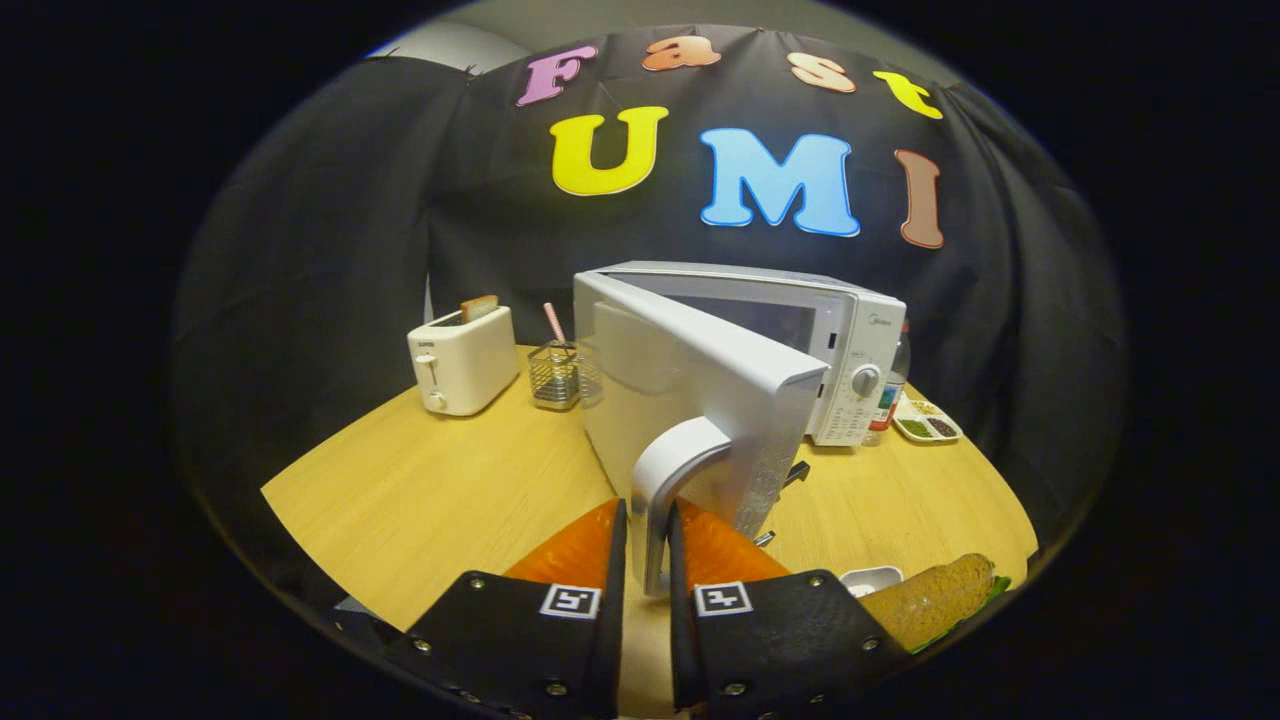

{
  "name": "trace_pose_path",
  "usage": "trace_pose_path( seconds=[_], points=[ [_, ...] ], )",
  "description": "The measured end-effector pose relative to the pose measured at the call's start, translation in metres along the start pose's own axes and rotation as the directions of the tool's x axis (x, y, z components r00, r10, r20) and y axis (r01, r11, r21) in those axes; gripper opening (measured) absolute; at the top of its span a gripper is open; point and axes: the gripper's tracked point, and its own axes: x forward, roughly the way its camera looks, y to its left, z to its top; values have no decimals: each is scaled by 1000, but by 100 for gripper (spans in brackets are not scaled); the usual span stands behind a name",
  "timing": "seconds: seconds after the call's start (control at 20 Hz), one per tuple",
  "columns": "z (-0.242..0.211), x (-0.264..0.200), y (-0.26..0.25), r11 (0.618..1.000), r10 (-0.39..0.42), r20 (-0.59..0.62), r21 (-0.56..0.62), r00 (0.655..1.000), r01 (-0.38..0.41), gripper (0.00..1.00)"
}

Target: Open the microwave, put the food inside, and close the microwave door.

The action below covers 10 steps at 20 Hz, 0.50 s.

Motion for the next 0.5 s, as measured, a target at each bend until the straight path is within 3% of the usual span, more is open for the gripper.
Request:
trace_pose_path(
  seconds=[0.1,0.15,0.3,0.5],
  points=[
    [1,-12,24,998,55,16,10,998,-55,46],
    [3,-16,36,995,101,28,18,994,-102,48],
    [3,-40,77,963,265,40,42,963,-267,80],
    [20,-78,78,942,328,88,37,941,-332,82]
  ],
)
